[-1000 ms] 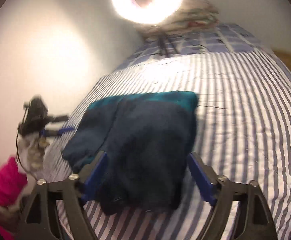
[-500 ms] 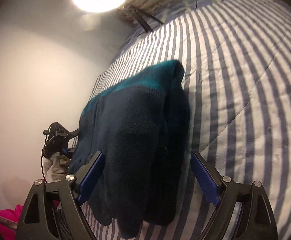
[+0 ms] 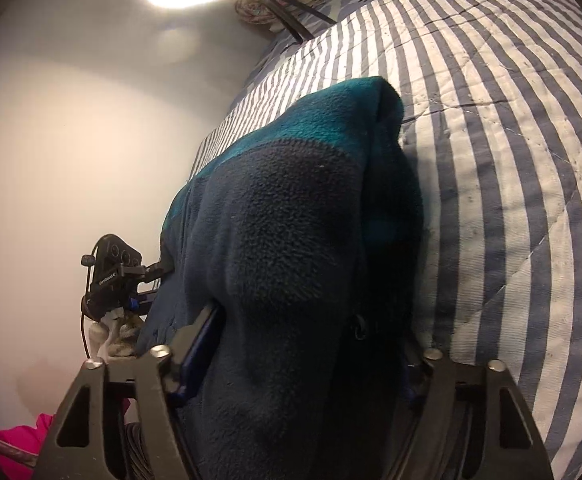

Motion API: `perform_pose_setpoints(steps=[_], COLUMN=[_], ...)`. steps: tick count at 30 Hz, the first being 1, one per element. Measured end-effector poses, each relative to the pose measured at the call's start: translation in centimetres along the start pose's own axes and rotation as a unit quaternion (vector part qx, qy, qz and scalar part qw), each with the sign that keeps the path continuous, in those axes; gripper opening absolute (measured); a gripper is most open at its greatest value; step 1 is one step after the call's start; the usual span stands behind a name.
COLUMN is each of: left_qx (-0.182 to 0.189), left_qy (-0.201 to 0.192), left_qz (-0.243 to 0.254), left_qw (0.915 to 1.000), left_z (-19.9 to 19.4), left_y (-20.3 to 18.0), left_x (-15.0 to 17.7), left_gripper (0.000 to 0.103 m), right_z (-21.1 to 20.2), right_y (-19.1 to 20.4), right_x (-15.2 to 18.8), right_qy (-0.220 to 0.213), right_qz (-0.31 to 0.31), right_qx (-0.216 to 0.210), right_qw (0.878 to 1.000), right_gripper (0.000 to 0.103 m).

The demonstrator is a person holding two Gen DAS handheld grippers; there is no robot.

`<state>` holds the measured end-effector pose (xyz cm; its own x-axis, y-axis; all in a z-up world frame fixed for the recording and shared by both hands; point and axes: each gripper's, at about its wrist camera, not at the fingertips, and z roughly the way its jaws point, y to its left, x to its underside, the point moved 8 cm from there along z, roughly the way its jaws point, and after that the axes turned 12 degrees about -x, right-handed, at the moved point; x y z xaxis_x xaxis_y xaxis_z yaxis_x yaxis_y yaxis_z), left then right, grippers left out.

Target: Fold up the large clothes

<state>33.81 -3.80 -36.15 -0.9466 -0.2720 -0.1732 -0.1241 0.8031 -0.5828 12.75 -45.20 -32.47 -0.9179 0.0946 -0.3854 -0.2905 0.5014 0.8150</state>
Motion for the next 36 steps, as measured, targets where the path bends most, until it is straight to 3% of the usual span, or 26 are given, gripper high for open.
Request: perform_pose_setpoints(steps=[5, 11, 18, 25, 36], left_qx=[-0.044, -0.073, -0.071, -0.048, -0.016], left_qy=[-0.029, -0.06, -0.077, -0.081, -0.083], left_qz=[0.041, 0.078, 0.11, 0.146, 0.196], left_qw=[0.9978, 0.9924, 0.9883, 0.9848, 0.977], left_z=[-0.9, -2.8, -4.3, -3.7, 2.6], left_y=[-1.5, -3.4, -6.9, -12.2, -23.6], left_x=[0.3, 1.0, 1.3, 0.9, -3.5], left_gripper=[0.035, 0.027, 0.025, 0.025, 0.025], right_z=[-0.1, 0.1, -0.7, -5.4, -13.8], right_y=[1.6, 4.1, 7.2, 8.1, 5.0], right_x=[0.0, -0.4, -0.6, -2.7, -11.3], right_qy=[0.005, 0.015, 0.023, 0.006, -0.039], right_qz=[-0.026, -0.076, -0.141, -0.171, -0.186], right_qx=[0.033, 0.102, 0.151, 0.188, 0.269], right_qw=[0.999, 0.992, 0.978, 0.967, 0.944], right_gripper=[0.043, 0.032, 0.028, 0.027, 0.027])
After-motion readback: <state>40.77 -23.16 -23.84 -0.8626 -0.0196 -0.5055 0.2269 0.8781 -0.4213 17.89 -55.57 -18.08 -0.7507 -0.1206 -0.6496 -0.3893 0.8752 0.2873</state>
